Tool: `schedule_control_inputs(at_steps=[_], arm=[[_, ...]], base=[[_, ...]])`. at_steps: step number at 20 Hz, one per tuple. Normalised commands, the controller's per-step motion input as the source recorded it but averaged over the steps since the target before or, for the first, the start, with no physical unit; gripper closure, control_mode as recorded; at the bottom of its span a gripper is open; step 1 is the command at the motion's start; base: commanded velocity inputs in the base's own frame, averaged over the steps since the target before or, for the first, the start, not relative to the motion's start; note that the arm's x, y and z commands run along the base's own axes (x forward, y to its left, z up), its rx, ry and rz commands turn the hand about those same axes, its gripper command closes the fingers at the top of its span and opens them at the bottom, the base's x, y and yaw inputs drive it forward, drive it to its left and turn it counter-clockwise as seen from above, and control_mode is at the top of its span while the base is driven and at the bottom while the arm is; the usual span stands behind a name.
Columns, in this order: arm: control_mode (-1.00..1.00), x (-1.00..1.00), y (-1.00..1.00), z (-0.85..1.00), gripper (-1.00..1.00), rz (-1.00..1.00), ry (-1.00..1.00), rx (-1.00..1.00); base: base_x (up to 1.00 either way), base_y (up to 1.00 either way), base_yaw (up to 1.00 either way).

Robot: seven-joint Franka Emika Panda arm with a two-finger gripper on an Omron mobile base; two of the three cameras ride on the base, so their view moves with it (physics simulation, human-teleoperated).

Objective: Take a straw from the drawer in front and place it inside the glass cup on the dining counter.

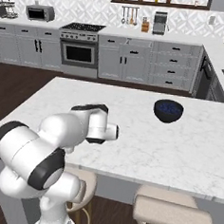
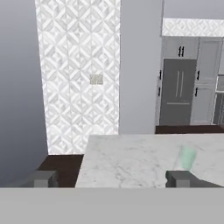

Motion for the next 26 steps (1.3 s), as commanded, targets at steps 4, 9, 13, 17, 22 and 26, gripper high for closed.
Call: schedule_control_inputs(at_steps=[4,9,13,17,22,26], arm=[[-1.00,-0.34,-0.32,0.49,-1.00,0.00,-0.06,-0.14],[-1.00,-0.53,-0.13,0.83,-1.00,0.00,-0.06,-0.27],[-1.00,-0.78,0.04,0.63,-1.00,0.00,-0.12,-0.43],[-1.00,-0.89,0.34,0.20,-1.00,0.00,-0.12,-0.48],[-1.00,-0.67,0.55,0.00,-1.00,0.00,-0.09,-0.48],[-1.00,-0.20,0.77,0.00,-1.00,0.00,-0.02,-0.40]], base=[[0.00,0.00,0.00],[0.00,0.00,0.00],[0.00,0.00,0.00],[0.00,0.00,0.00],[0.00,0.00,0.00],[0.00,0.00,0.00]])
